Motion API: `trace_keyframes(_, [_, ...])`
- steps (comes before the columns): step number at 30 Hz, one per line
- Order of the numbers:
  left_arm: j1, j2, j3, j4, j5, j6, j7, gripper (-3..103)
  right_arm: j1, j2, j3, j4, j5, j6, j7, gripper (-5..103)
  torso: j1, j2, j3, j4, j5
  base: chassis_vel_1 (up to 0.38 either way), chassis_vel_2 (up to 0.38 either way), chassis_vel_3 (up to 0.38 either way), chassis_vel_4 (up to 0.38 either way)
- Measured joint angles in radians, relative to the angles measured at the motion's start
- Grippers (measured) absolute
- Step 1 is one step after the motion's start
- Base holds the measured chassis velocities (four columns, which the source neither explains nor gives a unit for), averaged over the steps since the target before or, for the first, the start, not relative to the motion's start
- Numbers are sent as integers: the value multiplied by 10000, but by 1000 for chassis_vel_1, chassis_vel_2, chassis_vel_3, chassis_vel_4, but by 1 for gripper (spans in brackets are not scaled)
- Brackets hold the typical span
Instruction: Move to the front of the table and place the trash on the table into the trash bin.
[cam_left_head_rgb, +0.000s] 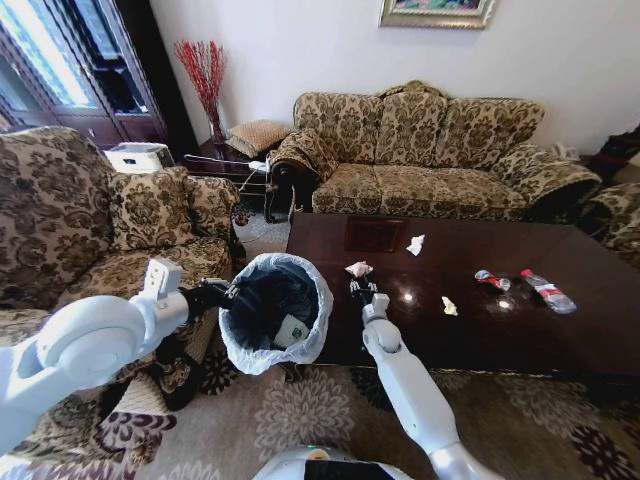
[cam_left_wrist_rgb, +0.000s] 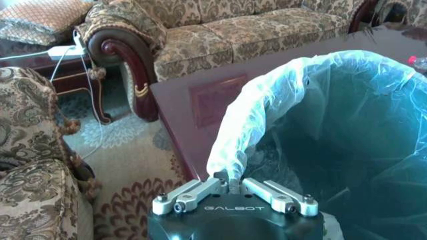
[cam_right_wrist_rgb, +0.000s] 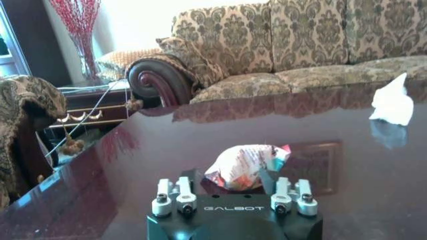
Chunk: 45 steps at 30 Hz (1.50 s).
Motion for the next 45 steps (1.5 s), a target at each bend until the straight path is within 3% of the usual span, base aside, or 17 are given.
trace_keyframes(1, [4, -4, 8, -3, 5, -2, 6, 0, 109, 59, -21, -158, 52, -15, 0, 66, 0, 0, 0, 0, 0, 0, 0, 0, 0])
trace_keyframes(2, [6, -11, 12, -3, 7, -2, 8, 0, 223, 119, -22, -328, 73, -17, -1, 66, 0, 0, 0, 1, 0, 0, 0, 0, 0])
trace_keyframes(5, [15, -23, 18, 4, 18, -5, 17, 0, 489, 276, -9, -678, 88, -15, 0, 85, 0, 0, 0, 1, 0, 0, 0, 0, 0])
trace_keyframes(8, [19, -23, 19, 28, 35, -8, 19, 0, 668, 385, 23, -935, 55, 0, 6, 84, 0, 0, 0, 1, 0, 0, 0, 0, 0])
trace_keyframes(11, [18, -19, 22, 44, 41, -19, 24, 0, 733, 426, 47, -1069, 25, 20, 9, 77, 0, 0, 0, 1, 0, 0, 0, 0, 0])
trace_keyframes(14, [14, -9, 45, 83, 60, -43, 35, 0, 783, 439, 94, -1259, 26, 31, 20, 62, 0, 0, 0, 0, 0, 0, 0, 0, 0])
trace_keyframes(17, [13, -19, 70, 93, 75, -52, 42, 0, 800, 438, 115, -1357, 63, 39, 43, 57, 0, 0, 0, -1, 0, 0, 0, 0, 0])
trace_keyframes(27, [18, -30, 82, 105, 123, -64, 55, 0, 828, 409, 140, -1412, 123, 121, 55, 14, 0, 0, 0, 0, 0, 0, 0, 0, 0])
trace_keyframes(29, [17, -26, 81, 105, 124, -65, 56, 0, 830, 406, 140, -1399, 131, 122, 57, 14, 0, 0, 0, 0, 0, 0, 0, 0, 0])
trace_keyframes(31, [16, -23, 80, 108, 124, -68, 58, 0, 833, 395, 140, -1373, 149, 136, 58, 3, 0, 0, 0, 0, 0, 0, 0, 0, 0])
trace_keyframes(43, [32, -22, 59, 95, 137, -70, 71, 0, 164, 182, 55, -313, -82, 221, 72, -1, 0, 0, 0, -2, 0, 0, 0, 0, 0])
trace_keyframes(45, [32, -16, 59, 94, 141, -70, 72, 0, 101, 175, 37, -215, -121, 219, 73, 4, 0, 0, 0, -1, 0, 0, 0, 0, 0])
